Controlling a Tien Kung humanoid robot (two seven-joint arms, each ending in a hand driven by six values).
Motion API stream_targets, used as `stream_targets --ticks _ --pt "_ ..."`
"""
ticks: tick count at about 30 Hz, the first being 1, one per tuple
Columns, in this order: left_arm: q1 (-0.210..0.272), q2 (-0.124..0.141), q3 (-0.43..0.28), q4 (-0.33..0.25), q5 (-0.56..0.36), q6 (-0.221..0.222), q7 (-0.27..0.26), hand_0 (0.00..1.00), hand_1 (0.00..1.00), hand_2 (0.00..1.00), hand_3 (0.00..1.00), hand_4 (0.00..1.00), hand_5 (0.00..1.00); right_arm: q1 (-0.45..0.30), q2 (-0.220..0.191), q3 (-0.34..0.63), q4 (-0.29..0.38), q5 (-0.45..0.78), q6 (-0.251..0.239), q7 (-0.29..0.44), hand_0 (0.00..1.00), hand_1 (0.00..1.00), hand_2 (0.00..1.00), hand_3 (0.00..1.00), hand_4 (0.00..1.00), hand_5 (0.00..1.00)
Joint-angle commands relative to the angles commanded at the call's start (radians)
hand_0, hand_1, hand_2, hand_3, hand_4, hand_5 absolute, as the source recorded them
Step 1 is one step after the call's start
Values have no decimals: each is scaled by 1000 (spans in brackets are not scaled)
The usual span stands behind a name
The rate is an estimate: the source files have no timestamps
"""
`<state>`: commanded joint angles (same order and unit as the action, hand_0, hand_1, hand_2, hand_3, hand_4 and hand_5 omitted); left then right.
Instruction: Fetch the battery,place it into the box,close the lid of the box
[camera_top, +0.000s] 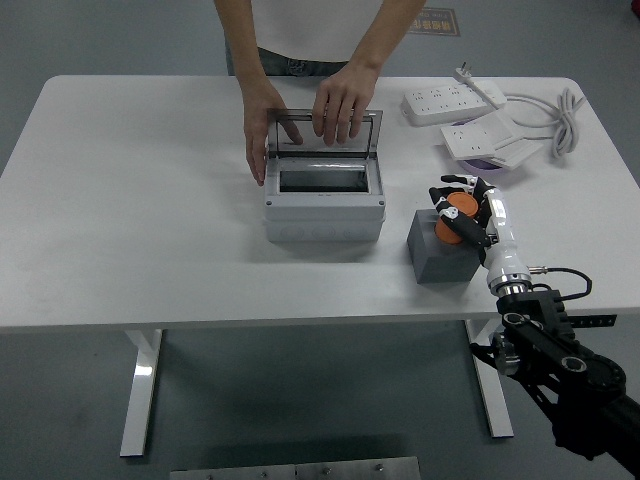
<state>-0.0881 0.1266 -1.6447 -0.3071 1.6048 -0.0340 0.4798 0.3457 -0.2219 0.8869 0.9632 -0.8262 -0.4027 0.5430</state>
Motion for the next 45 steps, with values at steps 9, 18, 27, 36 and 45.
stream_targets --ticks 9,18,27,36,45 --pt "-3 1 -1 0 1 0 0 544 725 586 525 370 2 -3 0 -3 -6 10 -13 -5 595 551 546 583 607 142" --pt "-6 1 -3 -1 3 -1 2 537 724 587 524 359 2 -2 -1 -11 -8 10 -14 -11 570 511 514 557 483 39" --pt "-7 0 -5 -3 5 -1 6 536 724 588 522 356 2 -2 -1 -14 -12 4 -7 -18 591 513 514 557 476 11" --pt "-8 1 -12 -7 11 0 12 533 724 588 523 354 2 1 -3 -18 -13 -4 -1 -20 596 515 517 557 479 17" --pt "-8 1 -14 -8 16 -1 15 531 724 587 521 343 2 4 -3 -19 -17 -16 13 -29 585 505 514 565 562 70"
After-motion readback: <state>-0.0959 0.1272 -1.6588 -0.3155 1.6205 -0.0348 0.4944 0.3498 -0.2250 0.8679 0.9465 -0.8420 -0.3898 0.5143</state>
